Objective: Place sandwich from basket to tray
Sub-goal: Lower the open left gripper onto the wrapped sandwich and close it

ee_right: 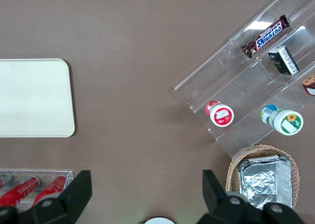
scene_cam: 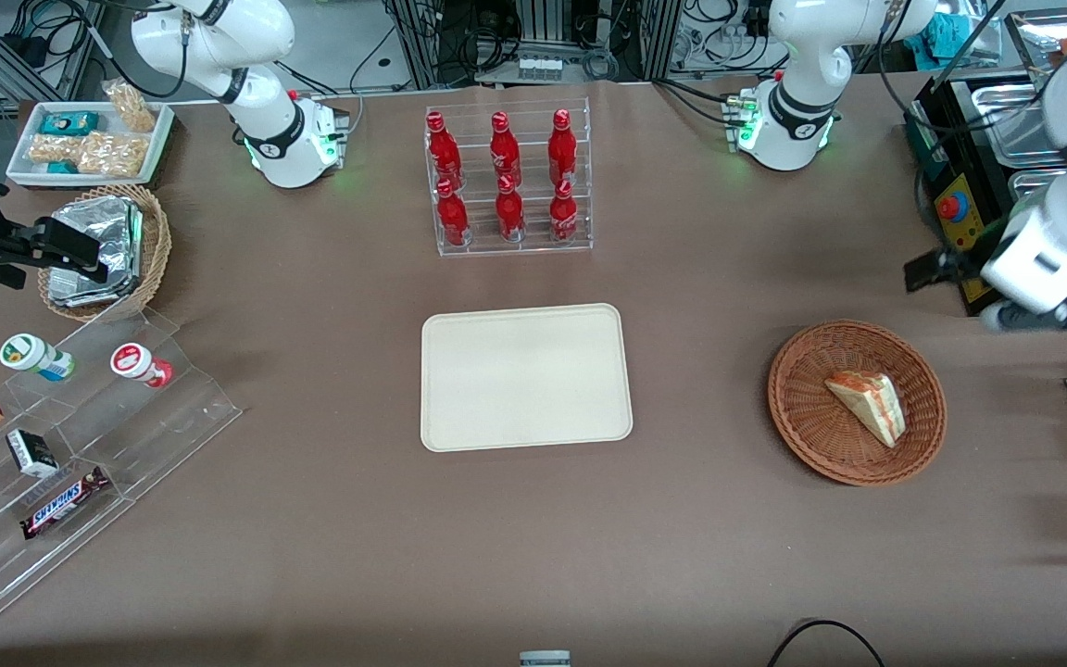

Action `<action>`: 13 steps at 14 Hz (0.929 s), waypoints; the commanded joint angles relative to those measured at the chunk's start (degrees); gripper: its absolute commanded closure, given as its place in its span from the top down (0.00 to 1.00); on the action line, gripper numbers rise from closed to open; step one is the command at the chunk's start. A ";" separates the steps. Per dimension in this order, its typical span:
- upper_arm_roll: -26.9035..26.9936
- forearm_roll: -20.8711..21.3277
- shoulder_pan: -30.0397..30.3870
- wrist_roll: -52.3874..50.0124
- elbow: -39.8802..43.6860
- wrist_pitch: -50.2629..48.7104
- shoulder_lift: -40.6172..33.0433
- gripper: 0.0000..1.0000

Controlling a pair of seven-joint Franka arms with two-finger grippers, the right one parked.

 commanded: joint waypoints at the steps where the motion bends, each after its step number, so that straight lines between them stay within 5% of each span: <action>1: -0.10 0.33 0.57 -0.67 -2.37 7.09 4.49 1.00; 7: -0.02 -0.28 2.24 -2.59 -8.51 24.13 11.62 1.00; 13: -0.02 -0.20 2.24 -26.92 -13.01 35.32 14.17 1.00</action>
